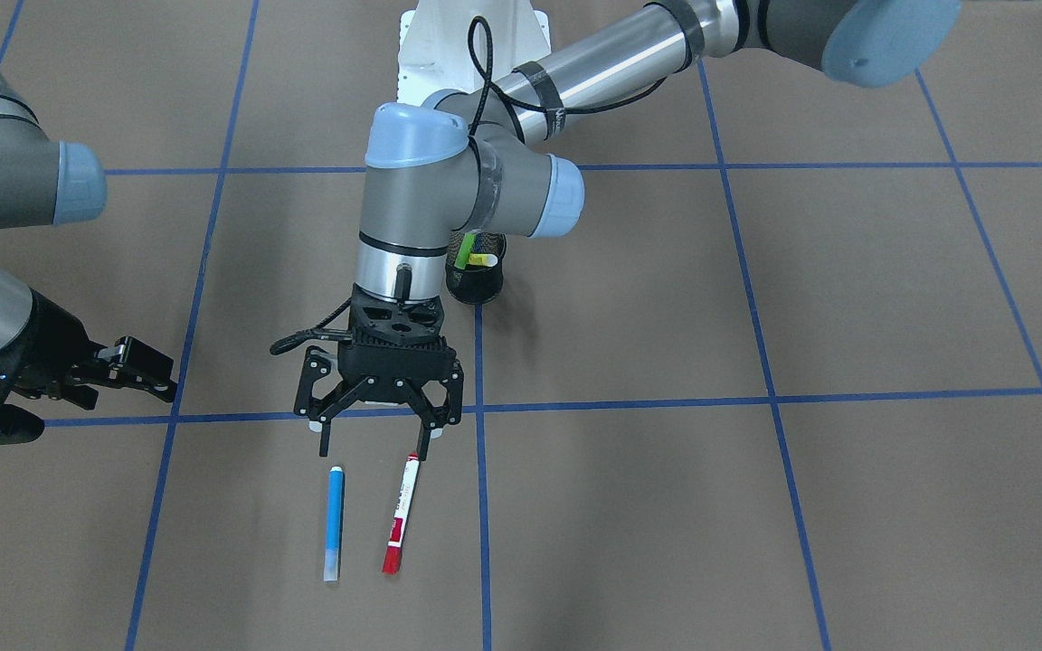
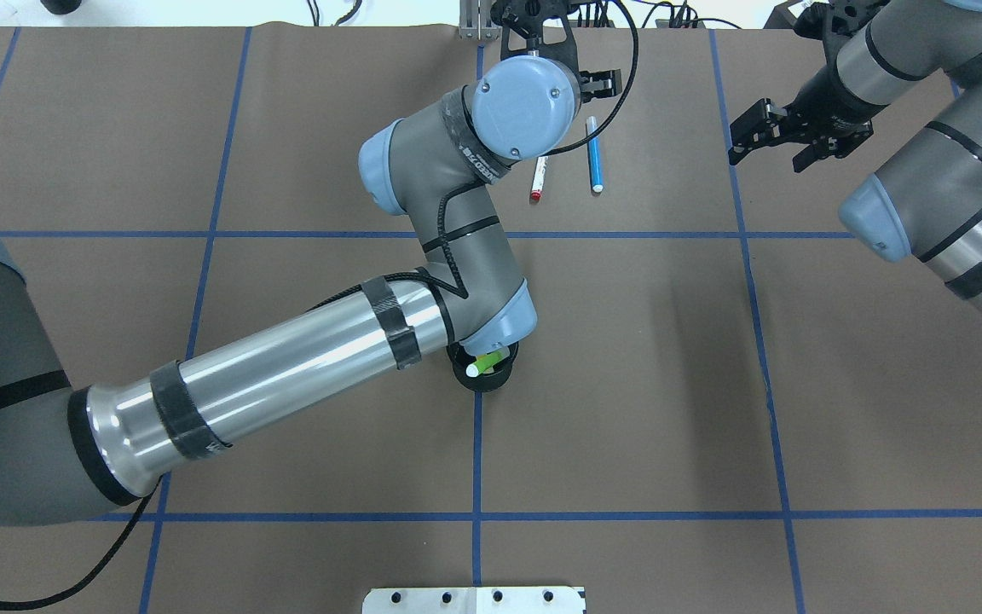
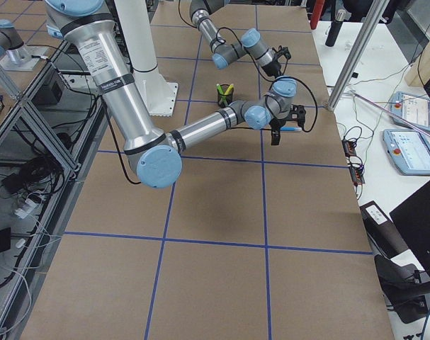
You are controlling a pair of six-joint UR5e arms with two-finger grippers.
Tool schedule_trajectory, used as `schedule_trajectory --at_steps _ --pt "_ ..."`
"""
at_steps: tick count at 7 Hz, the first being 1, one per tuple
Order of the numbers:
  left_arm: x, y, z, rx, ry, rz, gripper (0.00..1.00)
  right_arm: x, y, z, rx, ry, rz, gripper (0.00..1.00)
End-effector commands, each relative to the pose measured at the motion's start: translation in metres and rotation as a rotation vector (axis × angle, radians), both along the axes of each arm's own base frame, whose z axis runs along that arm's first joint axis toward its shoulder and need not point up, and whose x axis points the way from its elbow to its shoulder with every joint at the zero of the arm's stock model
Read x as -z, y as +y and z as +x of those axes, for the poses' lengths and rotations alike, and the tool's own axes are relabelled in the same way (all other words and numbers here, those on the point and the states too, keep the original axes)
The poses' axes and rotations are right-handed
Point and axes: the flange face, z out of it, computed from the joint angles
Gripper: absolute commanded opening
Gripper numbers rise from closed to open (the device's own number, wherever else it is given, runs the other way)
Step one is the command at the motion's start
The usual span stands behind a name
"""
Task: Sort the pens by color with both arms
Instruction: 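Withdraw the left gripper while the right gripper moves toward the cup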
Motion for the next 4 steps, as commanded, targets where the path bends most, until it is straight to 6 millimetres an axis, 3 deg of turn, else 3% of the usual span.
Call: schedule_trajectory --at_steps 1,3,4 --pt "-0.014 0.028 -0.054 -0.123 -0.054 -0.022 0.99 0.01 0.002 0.002 -0.01 -0.01 0.008 1.0" --pt "-0.047 0.075 -0.123 -0.288 -0.159 -0.062 0.99 0.035 0.012 0.003 -0.03 -0.038 0.011 1.0" --pt "-0.051 0.096 -0.147 -0.353 -0.217 -0.09 0.99 0.052 0.024 -0.009 -0.054 -0.056 -0.014 1.0"
